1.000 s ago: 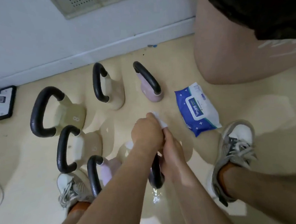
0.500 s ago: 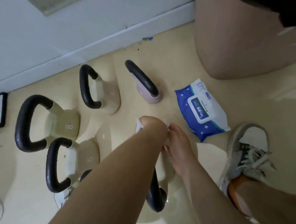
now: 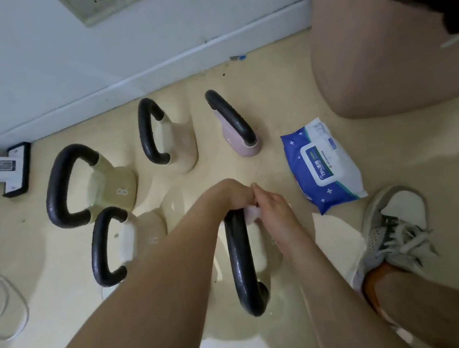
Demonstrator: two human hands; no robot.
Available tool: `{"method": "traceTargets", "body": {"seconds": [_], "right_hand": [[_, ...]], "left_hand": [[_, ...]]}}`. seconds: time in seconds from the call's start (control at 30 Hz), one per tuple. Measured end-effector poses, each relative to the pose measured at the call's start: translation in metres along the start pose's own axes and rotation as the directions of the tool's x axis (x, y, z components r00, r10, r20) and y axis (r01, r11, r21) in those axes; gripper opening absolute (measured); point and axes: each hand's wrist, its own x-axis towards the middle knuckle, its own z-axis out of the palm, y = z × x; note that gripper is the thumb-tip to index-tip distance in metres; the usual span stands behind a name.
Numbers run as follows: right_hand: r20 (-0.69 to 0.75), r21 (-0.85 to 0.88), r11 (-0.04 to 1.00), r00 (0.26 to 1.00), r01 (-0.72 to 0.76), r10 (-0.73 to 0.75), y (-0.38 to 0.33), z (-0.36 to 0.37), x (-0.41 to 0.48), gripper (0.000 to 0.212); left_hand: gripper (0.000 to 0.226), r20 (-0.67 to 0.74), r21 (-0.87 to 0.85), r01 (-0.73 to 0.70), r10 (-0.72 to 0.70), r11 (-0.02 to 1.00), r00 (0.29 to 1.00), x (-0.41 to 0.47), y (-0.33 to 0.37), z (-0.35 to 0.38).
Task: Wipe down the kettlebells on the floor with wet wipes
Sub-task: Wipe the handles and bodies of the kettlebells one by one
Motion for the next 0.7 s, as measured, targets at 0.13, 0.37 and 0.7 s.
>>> {"method": "traceTargets", "body": {"seconds": [0.13,0.37,0.7], "right_hand": [[-0.018,-0.08,0.997,1.0,0.008,-0.009,-0.011,0.013,0.0,0.03],[0.229,-0.456,0.869,0.969,0.195,-0.097,-0.033,0.022,-0.003,0.031],[0.209,-0.26,0.957,0.975,0.126,-0.072,-0.023,0.04,0.009,0.025]], "left_hand": [[0.021,-0.161,-0.522,-0.051,-0.039,0.852,0.986,-0.002,-0.023,0.021],[0.037,-0.648,-0.37,-0.576,0.242,0.729,0.722,-0.049,-0.059,0.083],[0.038,-0.495,-0.704,-0.466,0.1,0.537,0.863,-0.055,-0.054,0.075]]}}
